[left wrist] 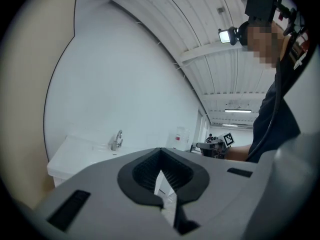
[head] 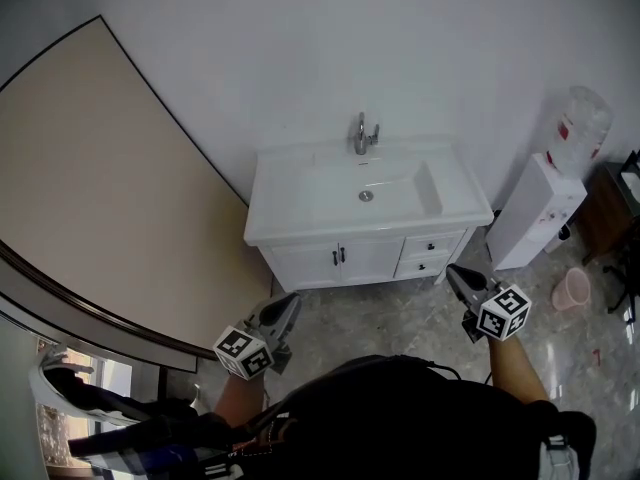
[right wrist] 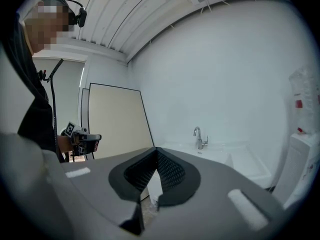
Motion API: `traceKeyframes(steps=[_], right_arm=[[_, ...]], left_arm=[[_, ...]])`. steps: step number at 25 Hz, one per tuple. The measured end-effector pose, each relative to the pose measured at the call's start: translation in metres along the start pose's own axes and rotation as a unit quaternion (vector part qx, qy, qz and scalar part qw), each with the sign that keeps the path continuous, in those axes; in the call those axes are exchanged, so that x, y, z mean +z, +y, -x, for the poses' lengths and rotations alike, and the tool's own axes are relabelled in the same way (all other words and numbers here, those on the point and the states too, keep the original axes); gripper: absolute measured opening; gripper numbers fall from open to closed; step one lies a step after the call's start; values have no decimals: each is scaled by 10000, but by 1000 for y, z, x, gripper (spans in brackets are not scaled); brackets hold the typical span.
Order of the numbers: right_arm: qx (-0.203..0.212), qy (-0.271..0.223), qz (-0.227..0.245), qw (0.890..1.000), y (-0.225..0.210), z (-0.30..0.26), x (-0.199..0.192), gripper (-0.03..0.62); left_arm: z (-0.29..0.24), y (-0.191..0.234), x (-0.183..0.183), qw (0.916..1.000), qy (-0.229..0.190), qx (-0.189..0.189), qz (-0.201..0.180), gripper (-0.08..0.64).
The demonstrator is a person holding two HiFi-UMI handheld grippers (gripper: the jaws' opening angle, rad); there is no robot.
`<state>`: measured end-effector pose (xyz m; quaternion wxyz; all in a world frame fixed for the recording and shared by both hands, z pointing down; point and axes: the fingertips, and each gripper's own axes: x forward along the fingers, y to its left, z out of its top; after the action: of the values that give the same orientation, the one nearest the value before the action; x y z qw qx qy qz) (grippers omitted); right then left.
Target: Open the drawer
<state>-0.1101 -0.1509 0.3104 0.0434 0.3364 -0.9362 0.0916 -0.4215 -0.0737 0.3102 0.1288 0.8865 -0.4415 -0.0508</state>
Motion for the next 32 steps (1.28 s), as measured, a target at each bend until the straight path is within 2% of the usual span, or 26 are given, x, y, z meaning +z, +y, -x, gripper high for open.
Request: traceKeyframes(steps=[4, 9, 17, 23, 32], right_arm=[[39, 53, -68, 10000, -28, -17, -4, 0], [214, 53, -148, 9996, -90, -37, -4, 1], [686, 42, -6, 9976, -207, -51, 22, 0], [809, 30, -60, 9967, -277, -56, 29, 1], [719, 97, -213, 9971, -315, -87, 25, 0]], left_arm=[[-23, 16, -9, 9999, 92, 82, 52, -6], [-85, 22, -8, 9997, 146, 205, 23, -6], [-203, 0, -1, 9989, 114, 464, -15, -6], [-274, -10, 1, 9987, 172, 468, -63, -6], [-309, 26, 4, 9987, 202, 474, -11, -6]])
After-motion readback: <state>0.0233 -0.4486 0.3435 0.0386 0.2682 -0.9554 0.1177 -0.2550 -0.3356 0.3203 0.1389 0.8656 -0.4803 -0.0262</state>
